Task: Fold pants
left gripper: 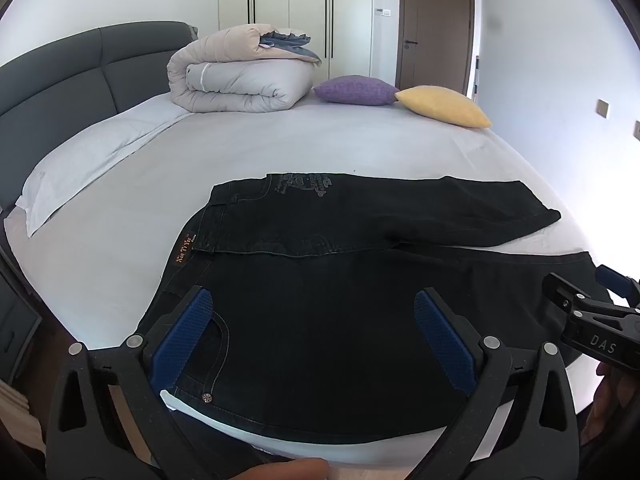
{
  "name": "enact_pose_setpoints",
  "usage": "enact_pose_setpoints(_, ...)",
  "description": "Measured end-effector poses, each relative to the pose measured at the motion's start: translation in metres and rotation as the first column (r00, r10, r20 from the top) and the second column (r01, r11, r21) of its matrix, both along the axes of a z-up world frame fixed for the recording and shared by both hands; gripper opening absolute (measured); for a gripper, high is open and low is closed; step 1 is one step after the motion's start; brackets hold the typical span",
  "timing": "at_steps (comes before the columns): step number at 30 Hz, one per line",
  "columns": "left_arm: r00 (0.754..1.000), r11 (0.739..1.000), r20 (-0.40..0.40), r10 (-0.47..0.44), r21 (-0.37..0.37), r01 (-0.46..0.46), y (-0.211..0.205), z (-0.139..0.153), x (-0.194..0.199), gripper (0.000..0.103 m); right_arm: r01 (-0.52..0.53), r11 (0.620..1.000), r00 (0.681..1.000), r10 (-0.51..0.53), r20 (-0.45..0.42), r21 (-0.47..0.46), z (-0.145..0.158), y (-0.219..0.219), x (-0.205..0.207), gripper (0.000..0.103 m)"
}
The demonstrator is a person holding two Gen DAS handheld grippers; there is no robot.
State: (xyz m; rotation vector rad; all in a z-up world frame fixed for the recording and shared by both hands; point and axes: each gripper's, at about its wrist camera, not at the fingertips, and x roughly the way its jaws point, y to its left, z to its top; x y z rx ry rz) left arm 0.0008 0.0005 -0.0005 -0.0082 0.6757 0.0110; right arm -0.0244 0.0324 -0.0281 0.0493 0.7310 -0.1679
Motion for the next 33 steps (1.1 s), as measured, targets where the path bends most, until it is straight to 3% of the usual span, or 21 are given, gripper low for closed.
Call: enact_pose_setpoints(33, 1.0, 1.0, -0.002, 0.003, -0.004, -0.003, 0.0057, -0.0062, 0.0004, 0.103, -0.003, 1.0, 1.0, 0.003, -0.019, 0.006, -0.0041, 0.0007, 0.0013, 0.103)
